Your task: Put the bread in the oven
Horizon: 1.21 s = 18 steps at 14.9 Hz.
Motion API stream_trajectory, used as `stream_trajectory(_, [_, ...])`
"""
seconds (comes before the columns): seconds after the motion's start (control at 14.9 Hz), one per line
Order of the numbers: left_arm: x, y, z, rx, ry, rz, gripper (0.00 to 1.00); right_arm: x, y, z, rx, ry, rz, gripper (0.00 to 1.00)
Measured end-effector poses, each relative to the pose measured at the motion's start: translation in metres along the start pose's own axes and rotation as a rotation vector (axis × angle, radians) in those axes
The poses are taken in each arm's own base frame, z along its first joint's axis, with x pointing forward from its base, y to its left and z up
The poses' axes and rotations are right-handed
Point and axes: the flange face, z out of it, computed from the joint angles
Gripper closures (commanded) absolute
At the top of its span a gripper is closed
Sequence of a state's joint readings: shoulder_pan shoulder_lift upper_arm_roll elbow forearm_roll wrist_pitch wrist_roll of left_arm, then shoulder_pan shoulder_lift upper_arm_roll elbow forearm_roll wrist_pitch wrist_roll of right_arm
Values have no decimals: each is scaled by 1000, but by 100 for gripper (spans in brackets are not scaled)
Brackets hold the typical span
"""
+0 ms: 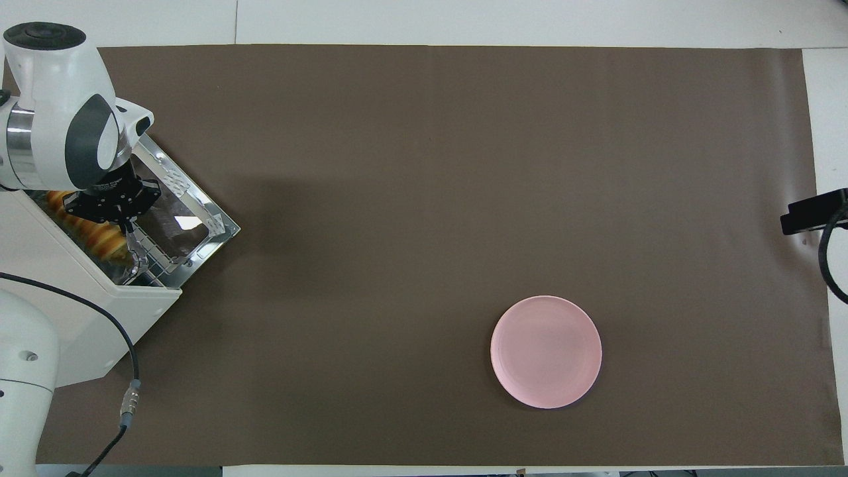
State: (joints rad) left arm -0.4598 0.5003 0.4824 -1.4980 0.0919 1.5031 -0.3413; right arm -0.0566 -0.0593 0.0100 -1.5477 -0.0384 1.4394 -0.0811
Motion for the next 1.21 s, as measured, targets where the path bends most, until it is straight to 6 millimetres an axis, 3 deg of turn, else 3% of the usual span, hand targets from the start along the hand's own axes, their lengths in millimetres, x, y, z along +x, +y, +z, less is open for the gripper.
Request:
stream_trajectory(0.07, [1, -2, 0, -1, 1, -4, 10, 0, 0, 0, 0, 0, 0, 0])
stream_trajectory(0.13, [2, -4, 0, -3, 4, -7, 0, 0, 0, 0, 0, 0, 0, 0])
stream_trajectory(0.74, [10, -6, -10, -17, 79, -11, 0, 0, 0, 0, 0, 0, 0, 0])
stream_trajectory(1.21, [1, -20, -71, -118, 208, -24, 0, 0, 0, 0, 0, 0, 0, 0])
